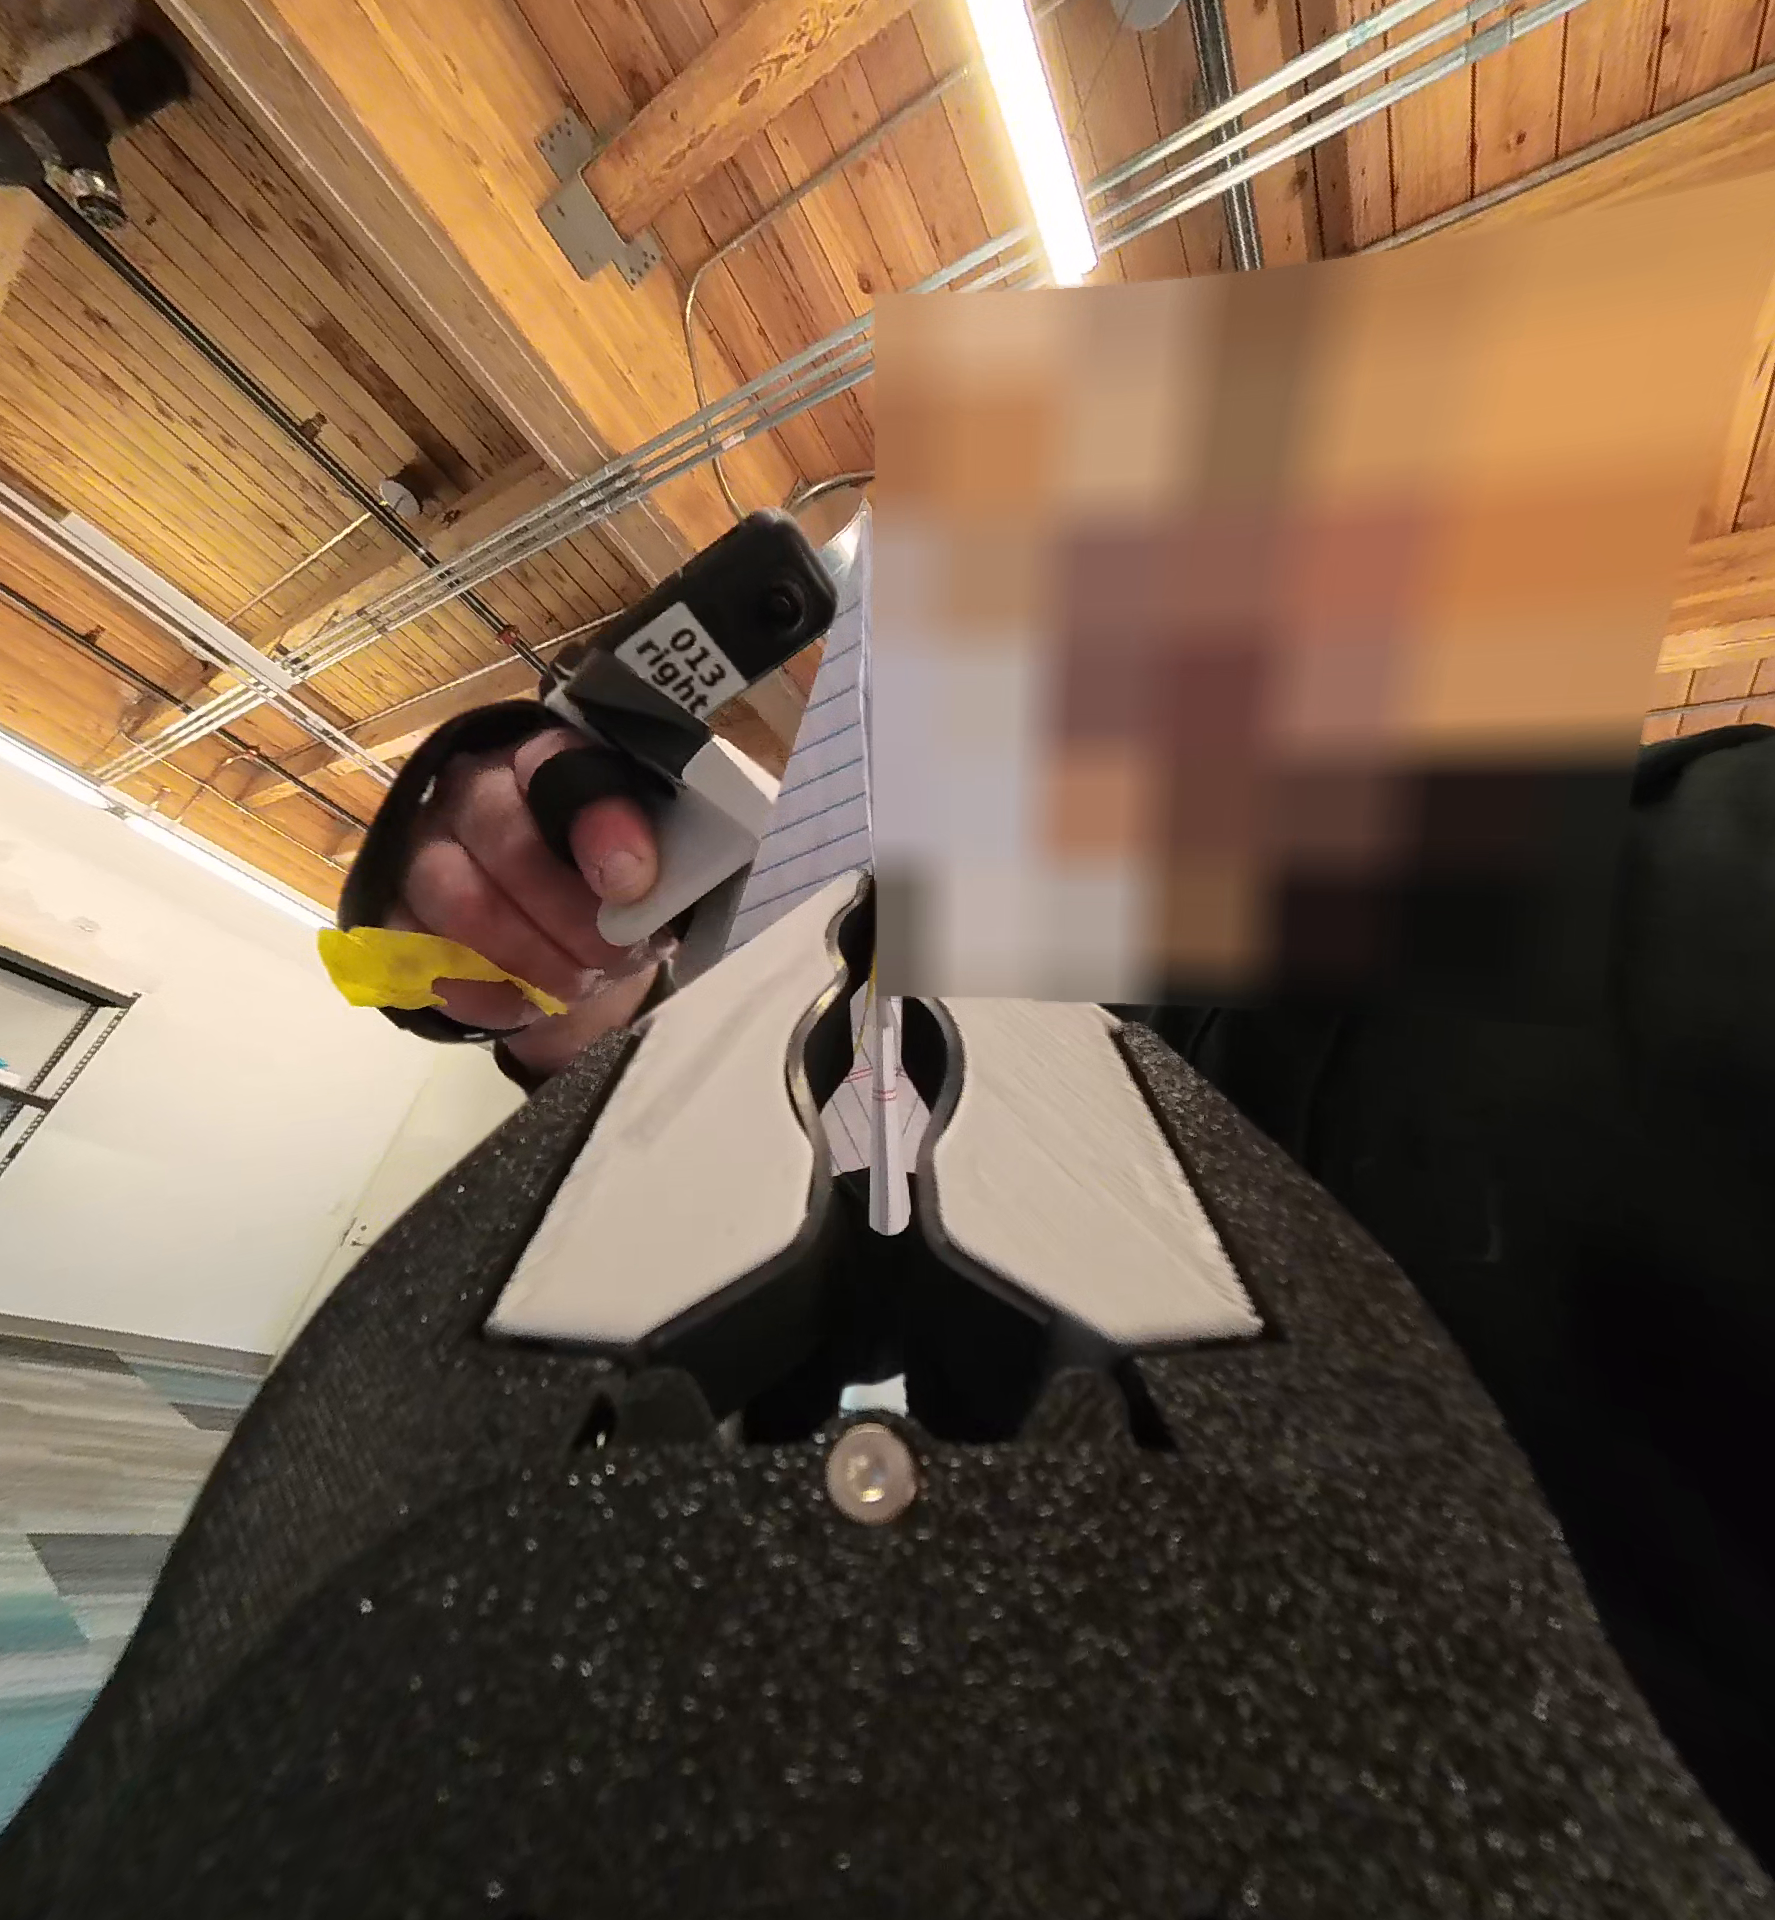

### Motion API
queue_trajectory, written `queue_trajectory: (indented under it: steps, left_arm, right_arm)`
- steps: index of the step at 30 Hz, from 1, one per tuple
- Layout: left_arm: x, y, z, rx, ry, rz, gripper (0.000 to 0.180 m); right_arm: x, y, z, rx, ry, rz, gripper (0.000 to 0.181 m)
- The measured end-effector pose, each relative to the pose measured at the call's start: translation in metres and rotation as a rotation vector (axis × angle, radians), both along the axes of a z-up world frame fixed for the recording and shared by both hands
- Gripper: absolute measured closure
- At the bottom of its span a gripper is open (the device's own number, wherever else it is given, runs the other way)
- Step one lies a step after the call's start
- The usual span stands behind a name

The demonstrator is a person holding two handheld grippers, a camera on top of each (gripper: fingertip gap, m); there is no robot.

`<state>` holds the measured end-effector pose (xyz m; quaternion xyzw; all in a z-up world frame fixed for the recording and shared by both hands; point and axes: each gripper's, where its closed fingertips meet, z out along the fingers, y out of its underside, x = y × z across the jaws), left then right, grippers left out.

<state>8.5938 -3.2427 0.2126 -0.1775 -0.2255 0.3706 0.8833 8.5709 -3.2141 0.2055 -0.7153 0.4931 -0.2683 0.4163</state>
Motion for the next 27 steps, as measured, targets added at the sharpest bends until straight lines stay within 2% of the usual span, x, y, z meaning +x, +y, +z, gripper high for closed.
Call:
queue_trajectory:
  steps: [13, 27]
  left_arm:
    - [-0.011, 0.011, 0.002, -0.021, -0.003, -0.051, 0.18]
    - [-0.017, 0.019, 0.006, -0.034, -0.006, -0.069, 0.18]
  right_arm:
    - [-0.003, -0.002, 0.022, -0.004, 0.027, 0.09, 0.181]
    - [-0.009, 0.006, 0.006, -0.008, 0.093, 0.099, 0.181]
